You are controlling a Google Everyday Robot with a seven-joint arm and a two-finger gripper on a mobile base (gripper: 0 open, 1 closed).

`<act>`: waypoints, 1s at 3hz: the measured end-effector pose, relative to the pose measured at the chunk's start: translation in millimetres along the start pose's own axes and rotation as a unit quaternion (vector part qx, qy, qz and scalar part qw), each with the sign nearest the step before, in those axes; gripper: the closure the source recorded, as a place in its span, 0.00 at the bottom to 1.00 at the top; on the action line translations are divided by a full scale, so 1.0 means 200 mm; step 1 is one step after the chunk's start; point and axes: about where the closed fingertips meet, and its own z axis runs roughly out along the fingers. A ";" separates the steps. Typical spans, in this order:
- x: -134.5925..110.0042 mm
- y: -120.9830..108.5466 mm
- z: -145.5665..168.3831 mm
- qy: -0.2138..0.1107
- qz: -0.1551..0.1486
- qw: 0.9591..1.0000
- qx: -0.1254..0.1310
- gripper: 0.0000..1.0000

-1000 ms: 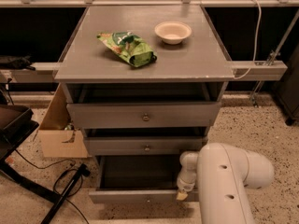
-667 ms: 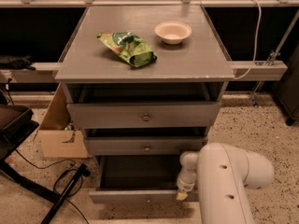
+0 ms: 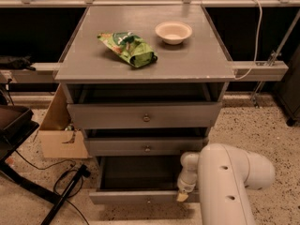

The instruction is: Open bottom drawer

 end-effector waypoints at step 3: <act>-0.06 0.00 -0.11 0.025 -0.013 0.999 0.017 0.00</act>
Offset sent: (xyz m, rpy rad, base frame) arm 0.0021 0.0005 0.0053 -0.0155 0.0000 -0.0106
